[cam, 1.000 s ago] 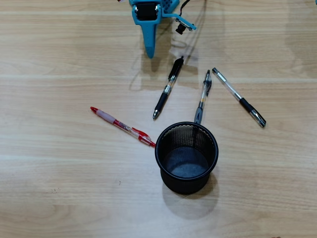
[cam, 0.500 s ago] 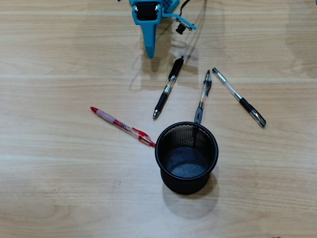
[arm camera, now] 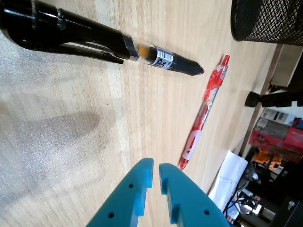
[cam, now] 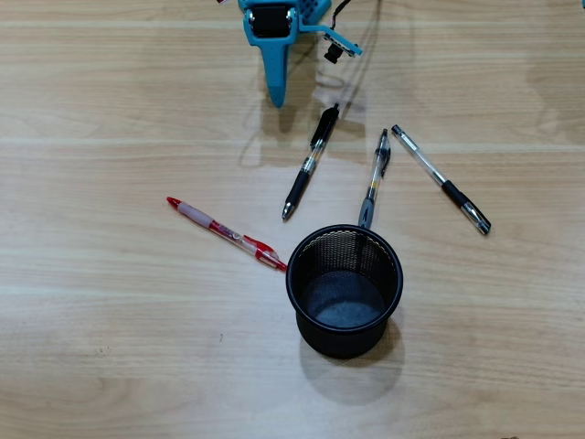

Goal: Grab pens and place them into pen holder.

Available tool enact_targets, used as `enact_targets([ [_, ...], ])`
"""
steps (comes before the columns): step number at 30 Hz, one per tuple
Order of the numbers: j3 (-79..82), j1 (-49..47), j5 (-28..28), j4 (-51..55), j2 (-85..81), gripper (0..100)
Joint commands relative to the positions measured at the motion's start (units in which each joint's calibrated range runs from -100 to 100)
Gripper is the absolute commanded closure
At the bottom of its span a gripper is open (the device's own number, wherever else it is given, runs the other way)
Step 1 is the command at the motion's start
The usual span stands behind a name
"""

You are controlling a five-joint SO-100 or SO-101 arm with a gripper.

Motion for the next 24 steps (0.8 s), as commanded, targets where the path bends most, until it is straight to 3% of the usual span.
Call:
enact_targets([
  [1,0.3,0.4,-0.3,-0.5,-0.5,98],
  [13,-0.2,0.5,-0.1,-0.5,-0.5,98],
  [24,-12.2,0.7,-0.2,0.1,-0.4,98],
])
